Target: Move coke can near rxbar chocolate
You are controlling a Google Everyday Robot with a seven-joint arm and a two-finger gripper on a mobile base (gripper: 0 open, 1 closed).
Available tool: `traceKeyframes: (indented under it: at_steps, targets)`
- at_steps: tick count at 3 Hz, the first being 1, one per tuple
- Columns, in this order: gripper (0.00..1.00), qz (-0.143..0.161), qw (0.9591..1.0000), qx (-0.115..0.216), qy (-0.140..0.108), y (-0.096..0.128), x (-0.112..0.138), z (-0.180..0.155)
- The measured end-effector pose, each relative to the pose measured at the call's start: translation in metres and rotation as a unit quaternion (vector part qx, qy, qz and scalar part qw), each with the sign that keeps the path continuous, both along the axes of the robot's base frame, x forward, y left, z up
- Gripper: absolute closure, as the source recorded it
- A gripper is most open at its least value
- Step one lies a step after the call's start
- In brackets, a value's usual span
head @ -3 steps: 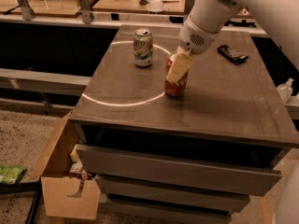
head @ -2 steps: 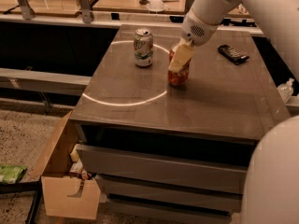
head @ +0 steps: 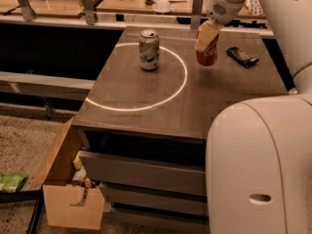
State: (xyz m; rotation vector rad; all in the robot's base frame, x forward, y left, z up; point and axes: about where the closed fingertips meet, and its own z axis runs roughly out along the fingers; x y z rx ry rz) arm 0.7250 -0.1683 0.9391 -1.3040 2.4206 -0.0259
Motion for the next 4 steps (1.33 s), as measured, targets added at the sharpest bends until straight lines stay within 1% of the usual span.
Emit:
traceKeyframes:
  at_steps: [1, 2, 3, 4]
  targets:
    - [1.00, -0.058, 0.9960, 0.015, -0.066, -0.026, 0.020, 0.041]
    - [1.00, -0.098, 0.9913, 0.029, -0.083, -0.042, 0.031, 0.045]
    - [1.00, -0.119, 0.9904, 0.033, -0.062, -0.051, 0.037, 0.020]
    - [1.00, -0.133, 0.9900, 0.028, -0.038, -0.057, 0.044, -0.011]
